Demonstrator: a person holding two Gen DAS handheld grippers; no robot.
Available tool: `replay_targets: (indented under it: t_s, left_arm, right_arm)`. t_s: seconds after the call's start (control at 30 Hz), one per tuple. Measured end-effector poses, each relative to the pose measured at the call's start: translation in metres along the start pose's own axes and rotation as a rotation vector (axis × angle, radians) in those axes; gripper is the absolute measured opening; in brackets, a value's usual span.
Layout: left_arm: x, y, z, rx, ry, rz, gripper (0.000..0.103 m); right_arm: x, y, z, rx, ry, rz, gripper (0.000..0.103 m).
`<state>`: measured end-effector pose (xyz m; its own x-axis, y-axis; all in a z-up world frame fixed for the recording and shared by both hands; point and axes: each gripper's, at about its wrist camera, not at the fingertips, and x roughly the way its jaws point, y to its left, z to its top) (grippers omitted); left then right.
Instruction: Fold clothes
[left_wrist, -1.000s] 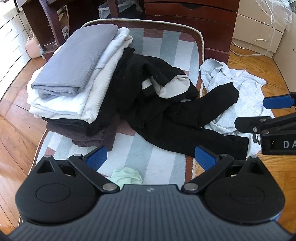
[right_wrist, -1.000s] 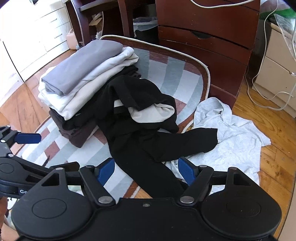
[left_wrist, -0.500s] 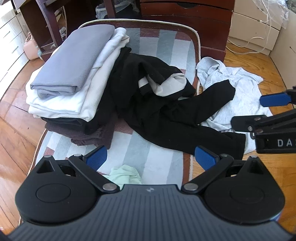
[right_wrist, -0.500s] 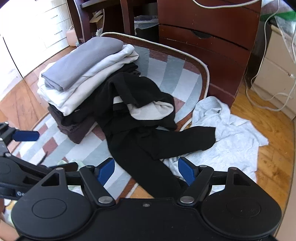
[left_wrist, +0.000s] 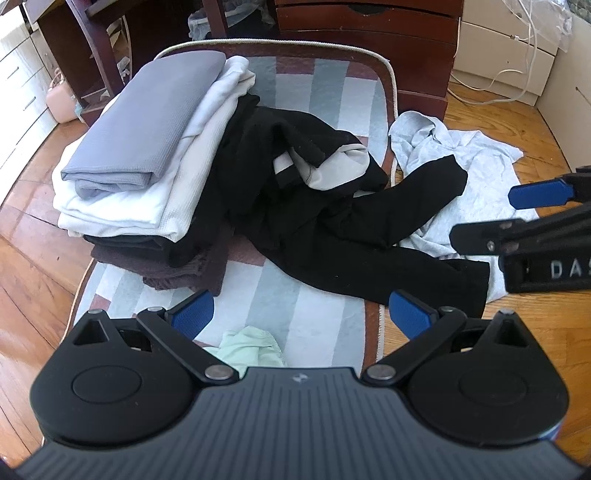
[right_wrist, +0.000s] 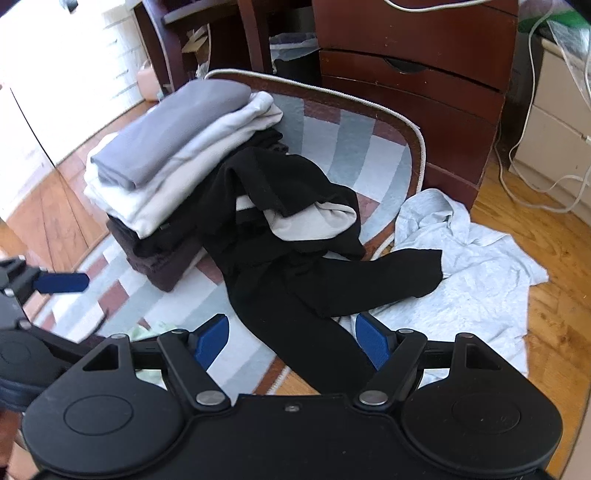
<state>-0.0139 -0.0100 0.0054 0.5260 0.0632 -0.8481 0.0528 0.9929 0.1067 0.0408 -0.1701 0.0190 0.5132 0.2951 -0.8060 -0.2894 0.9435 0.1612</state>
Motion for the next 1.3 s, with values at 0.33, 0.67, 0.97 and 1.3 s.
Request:
replay_targets:
  t_s: [0.33,0.67,0.97,1.3]
  left_arm:
    - [-0.001,-0.004,0.001,0.016,-0.002,0.013,0.103]
    - [0.004,-0.008,-0.001,0.041,-0.013,0.041,0.103]
    - [0.064,0.034,-0.012,-0.137,0.057,0.111,0.103]
    - [0.1,0.045,-0.017,-0.231,-0.259,0.145,0.1]
  right_arm:
    - [0.001,-0.004,0.0,0.013,0.005,0.009,0.08]
    - [0.005,-0.007,-0.002,0.013,-0.009,0.018,0.08]
    - [0.041,-0.048,0.008,0.129,-0.195,0.337,0.079]
    - [0.167,-0.105,0.052,0.422,-0.01,0.499,0.08]
